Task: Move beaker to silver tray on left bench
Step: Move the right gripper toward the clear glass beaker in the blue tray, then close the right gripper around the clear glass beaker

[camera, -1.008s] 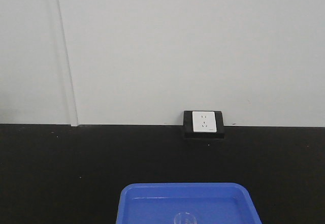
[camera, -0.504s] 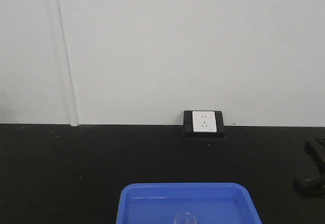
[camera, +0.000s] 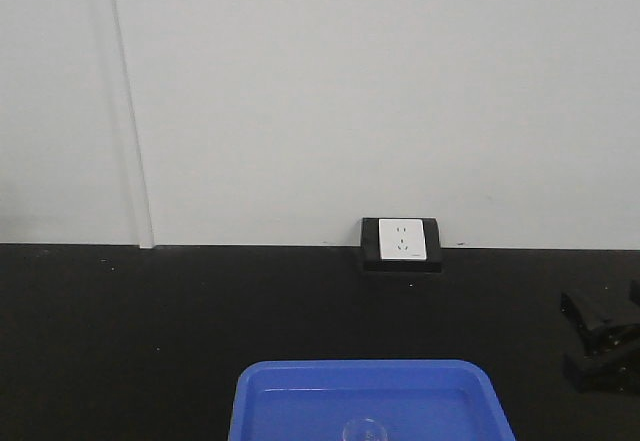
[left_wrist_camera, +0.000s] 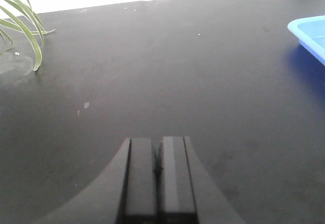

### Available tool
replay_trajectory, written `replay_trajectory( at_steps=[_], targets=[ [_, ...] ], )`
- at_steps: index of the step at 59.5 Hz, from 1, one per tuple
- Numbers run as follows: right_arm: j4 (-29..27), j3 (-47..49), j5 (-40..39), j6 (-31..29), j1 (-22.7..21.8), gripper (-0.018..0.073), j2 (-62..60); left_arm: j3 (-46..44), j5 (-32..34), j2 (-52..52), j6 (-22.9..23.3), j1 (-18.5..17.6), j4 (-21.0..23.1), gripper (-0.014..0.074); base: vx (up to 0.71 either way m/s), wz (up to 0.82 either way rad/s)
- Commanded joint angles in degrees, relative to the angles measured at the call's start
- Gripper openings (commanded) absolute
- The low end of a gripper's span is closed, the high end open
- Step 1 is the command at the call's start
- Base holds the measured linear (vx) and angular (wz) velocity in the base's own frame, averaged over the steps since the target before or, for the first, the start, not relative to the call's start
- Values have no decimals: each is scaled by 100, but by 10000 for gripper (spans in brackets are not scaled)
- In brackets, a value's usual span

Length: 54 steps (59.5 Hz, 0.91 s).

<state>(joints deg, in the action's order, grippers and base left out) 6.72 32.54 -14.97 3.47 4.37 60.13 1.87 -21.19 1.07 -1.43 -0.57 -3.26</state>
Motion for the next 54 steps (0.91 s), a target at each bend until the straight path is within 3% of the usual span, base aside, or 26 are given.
replay_trajectory(
  at_steps=[1,9,19,40,54],
  targets=[
    [21,227,-567,6,-26,697,-76,114,431,42,10,-33,16,1,0,0],
    [21,219,-585,287,48,726,-76,114,431,42,10,-33,16,1,0,0],
    [434,137,-894,452,526,704,446,114,431,42,10,-33,16,1,0,0],
    [795,-646,-3140,452,1539,629,3329,114,431,42,10,-33,16,1,0,0],
    [1090,-558,-4657,449,1689,624,4611,114,431,42,10,-33,16,1,0,0]
  ],
)
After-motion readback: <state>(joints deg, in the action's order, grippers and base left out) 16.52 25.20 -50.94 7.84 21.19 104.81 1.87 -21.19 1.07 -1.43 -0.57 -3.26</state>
